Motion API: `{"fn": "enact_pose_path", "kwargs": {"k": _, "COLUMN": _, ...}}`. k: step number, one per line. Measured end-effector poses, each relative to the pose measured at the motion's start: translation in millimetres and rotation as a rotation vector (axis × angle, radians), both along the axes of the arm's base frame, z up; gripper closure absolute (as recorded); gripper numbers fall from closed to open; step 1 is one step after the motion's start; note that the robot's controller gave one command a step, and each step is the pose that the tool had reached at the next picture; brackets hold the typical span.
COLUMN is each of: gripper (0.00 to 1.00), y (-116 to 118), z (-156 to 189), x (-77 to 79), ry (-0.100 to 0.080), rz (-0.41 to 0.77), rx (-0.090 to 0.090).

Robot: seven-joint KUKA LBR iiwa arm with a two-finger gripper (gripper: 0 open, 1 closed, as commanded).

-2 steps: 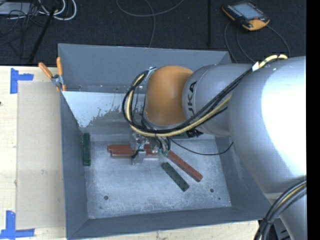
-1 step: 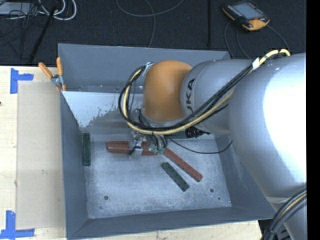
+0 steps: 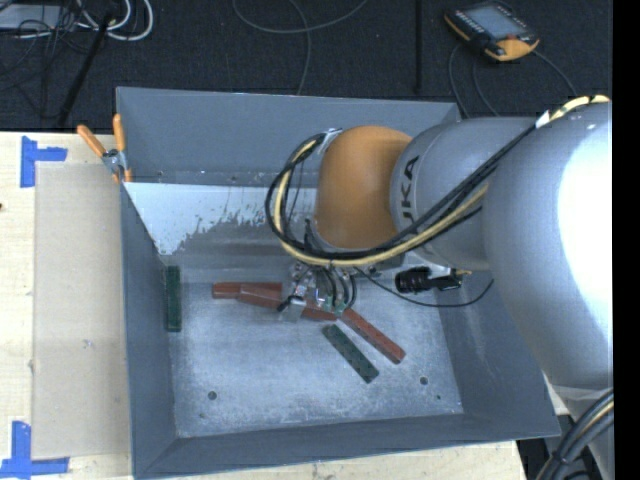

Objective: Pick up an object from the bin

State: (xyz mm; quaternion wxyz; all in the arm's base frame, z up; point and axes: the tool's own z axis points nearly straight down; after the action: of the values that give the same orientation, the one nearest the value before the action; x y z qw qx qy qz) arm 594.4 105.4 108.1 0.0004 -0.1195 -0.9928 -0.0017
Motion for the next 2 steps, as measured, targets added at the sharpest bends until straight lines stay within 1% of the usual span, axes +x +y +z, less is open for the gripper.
{"fn": "enact_pose_path", "kwargs": {"k": 1, "gripper": 1.00, "y": 48.9, "z": 143.9, "x": -12.8, "ry": -0.002, "rz": 0.077, "rx": -0.003}}
{"fn": "enact_pose_path", "kwargs": {"k": 2, "gripper": 1.00, "y": 48.8, "z": 143.6, "x": -12.8, "ry": -0.001, "rz": 0.078, "rx": -0.004}}
